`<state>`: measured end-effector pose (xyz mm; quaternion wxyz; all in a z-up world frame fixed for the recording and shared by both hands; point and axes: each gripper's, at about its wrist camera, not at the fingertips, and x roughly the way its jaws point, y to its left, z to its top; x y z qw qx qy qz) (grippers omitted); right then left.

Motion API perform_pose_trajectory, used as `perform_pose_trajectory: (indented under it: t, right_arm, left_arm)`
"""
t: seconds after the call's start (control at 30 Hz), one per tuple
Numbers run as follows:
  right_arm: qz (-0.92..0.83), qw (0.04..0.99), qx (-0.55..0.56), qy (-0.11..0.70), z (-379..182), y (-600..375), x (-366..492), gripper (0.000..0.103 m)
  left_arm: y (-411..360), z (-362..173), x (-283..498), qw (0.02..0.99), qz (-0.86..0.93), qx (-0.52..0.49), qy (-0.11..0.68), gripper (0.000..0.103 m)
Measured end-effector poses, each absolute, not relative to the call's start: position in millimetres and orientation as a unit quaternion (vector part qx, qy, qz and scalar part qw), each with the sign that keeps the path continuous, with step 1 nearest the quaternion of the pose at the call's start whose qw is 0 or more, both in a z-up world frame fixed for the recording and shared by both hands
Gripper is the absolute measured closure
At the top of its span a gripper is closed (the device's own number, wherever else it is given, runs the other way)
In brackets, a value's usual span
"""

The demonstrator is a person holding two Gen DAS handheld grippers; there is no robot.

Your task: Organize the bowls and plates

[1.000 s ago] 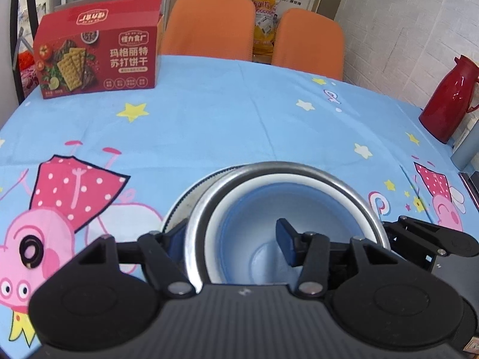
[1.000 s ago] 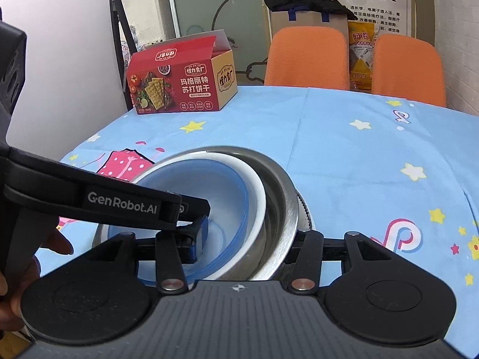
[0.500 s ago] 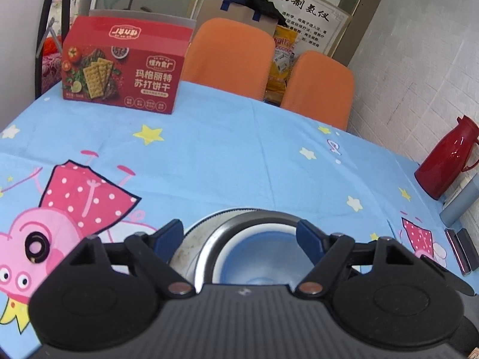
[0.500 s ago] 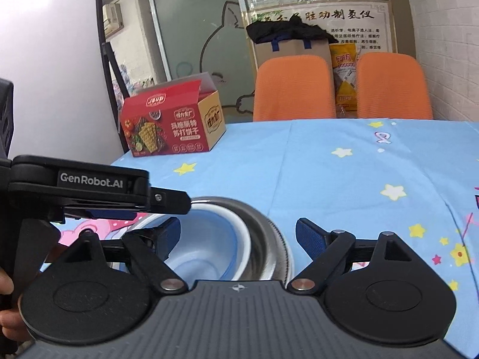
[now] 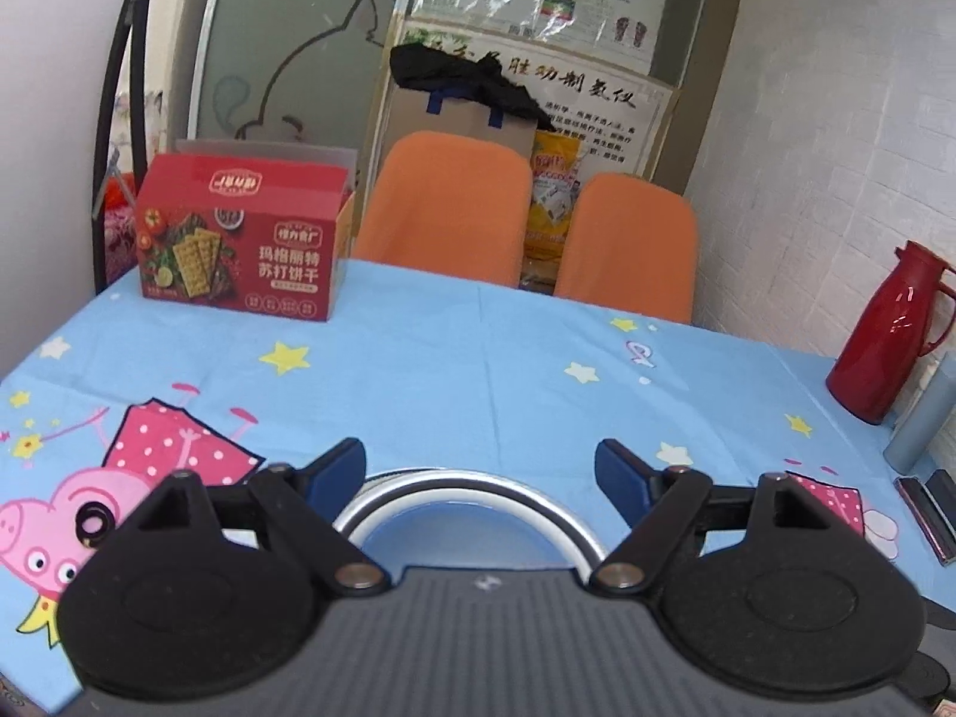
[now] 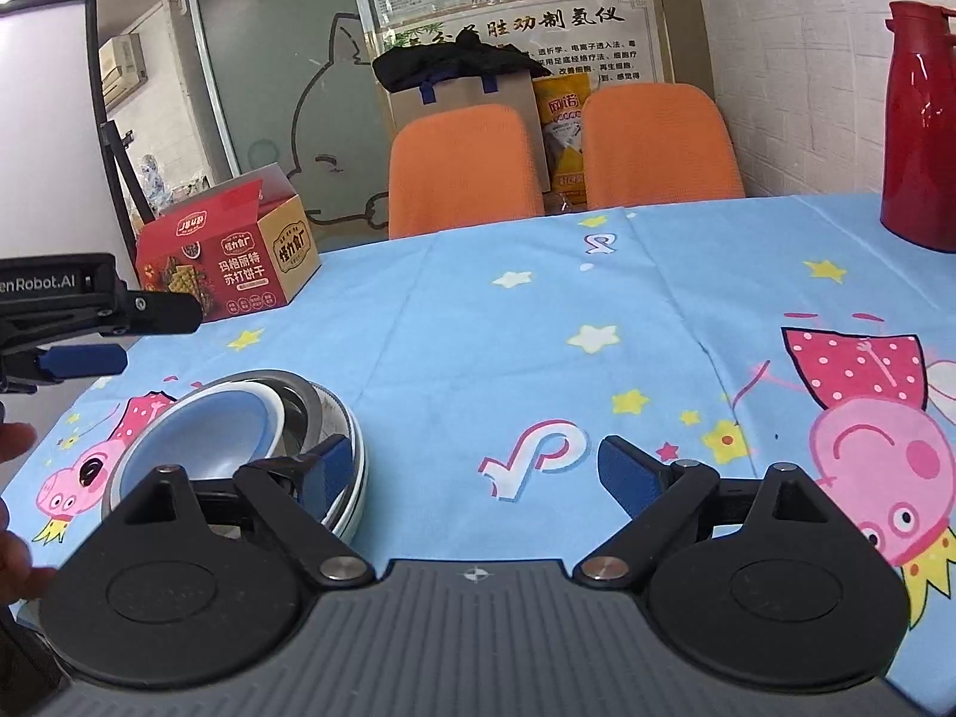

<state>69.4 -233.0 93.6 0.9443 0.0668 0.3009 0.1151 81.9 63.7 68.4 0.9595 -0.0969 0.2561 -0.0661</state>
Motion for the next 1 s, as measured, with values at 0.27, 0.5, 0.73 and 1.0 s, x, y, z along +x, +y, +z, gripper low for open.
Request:
perform_pose_trajectory:
  t: [0.27, 0.5, 0.73, 1.0]
  right_arm:
    - [0.104, 0.953, 0.082, 0.271, 91.1, -249.4, 19.0, 0.0]
    - [0.077, 0.96, 0.094, 0.251, 85.0, -266.6, -24.9, 0.0]
    - [0.07, 0.961, 0.092, 0.25, 71.9, -271.8, -56.5, 0.0]
    - [0.069, 0.968, 0.082, 0.225, 76.2, -276.9, -98.4, 0.0]
  left_arm:
    - [48.1, 54.2, 22.6, 0.965, -0.071, -0.11, 0.228, 0.021]
    - [38.9, 36.6, -23.7, 0.964, -0.08, -0.09, 0.237, 0.021]
    - [29.1, 23.4, -65.3, 0.966, -0.091, -0.074, 0.229, 0.021]
    - [21.1, 20.2, -98.5, 0.969, -0.089, -0.06, 0.224, 0.021]
